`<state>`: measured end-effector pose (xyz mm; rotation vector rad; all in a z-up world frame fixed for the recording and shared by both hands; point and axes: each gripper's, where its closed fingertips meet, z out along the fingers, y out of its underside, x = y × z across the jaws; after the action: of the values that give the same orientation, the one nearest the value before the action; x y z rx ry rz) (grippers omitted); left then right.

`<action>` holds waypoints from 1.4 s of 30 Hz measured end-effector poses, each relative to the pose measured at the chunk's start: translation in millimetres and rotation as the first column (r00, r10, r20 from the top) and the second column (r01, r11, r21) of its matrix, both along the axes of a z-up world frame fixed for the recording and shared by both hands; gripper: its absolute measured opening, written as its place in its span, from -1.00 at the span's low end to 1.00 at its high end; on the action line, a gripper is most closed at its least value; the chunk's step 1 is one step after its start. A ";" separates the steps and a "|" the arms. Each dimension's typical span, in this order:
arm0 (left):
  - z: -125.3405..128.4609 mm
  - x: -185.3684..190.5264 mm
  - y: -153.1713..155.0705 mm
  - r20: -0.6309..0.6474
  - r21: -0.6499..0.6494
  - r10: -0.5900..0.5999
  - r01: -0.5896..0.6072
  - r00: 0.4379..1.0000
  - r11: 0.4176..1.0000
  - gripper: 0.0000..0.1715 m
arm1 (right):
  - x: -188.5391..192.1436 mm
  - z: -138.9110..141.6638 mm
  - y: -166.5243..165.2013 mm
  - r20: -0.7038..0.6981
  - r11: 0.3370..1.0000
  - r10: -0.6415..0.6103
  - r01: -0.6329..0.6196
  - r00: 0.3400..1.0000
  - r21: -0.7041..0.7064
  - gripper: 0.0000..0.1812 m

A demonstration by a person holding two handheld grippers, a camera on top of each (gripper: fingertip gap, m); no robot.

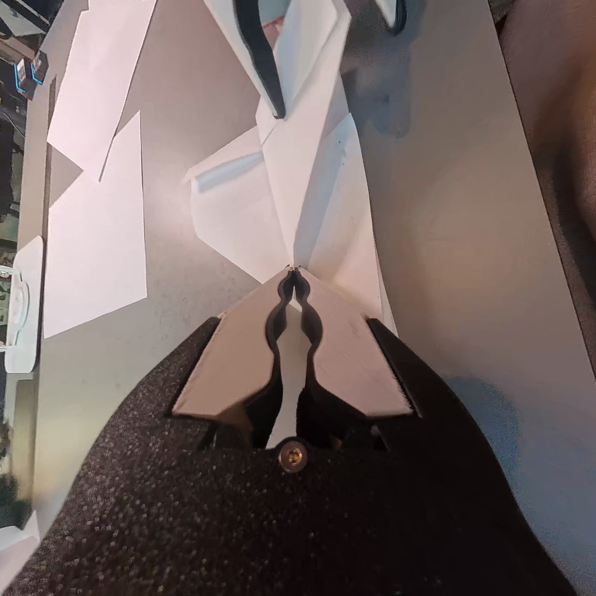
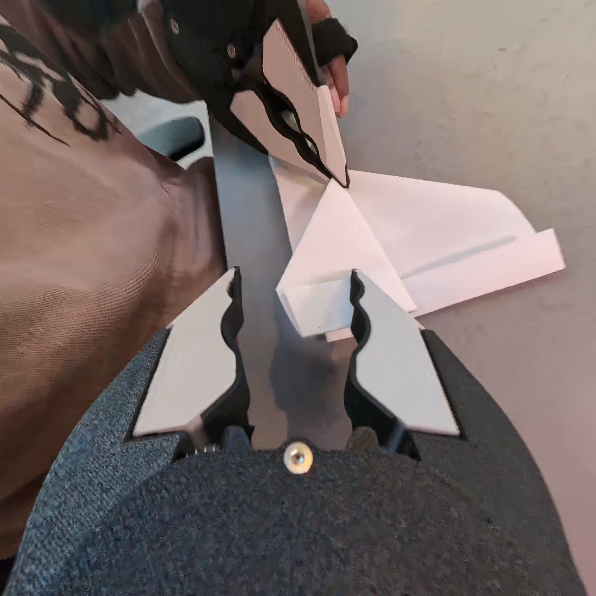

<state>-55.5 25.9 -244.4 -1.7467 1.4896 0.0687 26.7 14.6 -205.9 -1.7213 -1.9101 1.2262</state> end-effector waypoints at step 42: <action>18.8 7.8 -7.2 0.289 -0.546 0.237 -0.044 0.927 0.836 -1.00 | 1.9 -37.3 37.1 0.221 0.962 -0.106 0.043 0.969 0.270 -1.00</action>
<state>-47.7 18.7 -225.5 -2.1687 1.1732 -0.6083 28.6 51.7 -243.1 -1.8380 -2.0083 0.7277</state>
